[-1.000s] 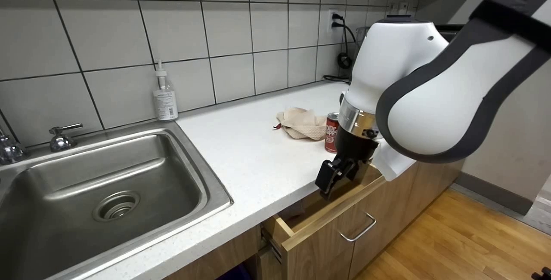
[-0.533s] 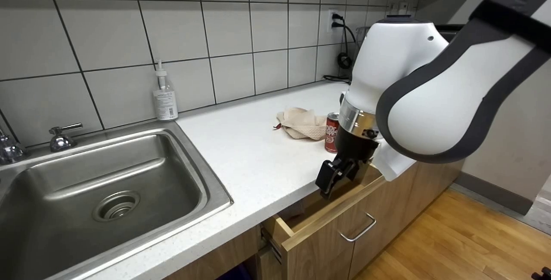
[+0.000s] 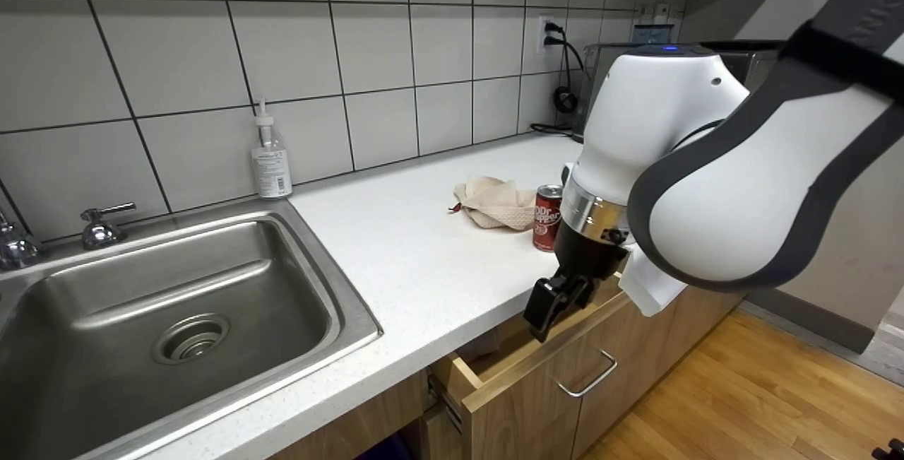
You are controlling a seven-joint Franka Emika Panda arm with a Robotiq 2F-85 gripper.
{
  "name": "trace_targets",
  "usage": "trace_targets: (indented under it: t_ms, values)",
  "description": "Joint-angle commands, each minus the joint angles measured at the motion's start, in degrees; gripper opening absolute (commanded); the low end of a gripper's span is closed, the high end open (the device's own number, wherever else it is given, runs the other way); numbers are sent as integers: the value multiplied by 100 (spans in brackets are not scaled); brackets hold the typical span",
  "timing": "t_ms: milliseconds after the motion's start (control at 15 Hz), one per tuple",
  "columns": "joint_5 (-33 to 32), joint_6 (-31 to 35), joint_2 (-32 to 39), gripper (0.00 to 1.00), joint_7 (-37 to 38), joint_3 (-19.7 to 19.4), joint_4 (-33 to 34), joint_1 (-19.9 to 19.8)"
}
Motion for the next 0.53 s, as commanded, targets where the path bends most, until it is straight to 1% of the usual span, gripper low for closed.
trace_targets:
  t_ms: [0, 267, 467]
  values:
    - [-137, 359, 165, 100, 86, -275, -13, 239]
    - [-63, 659, 450, 100, -15, -397, 91, 300]
    - [6, 775, 648, 100, -73, -411, 187, 274]
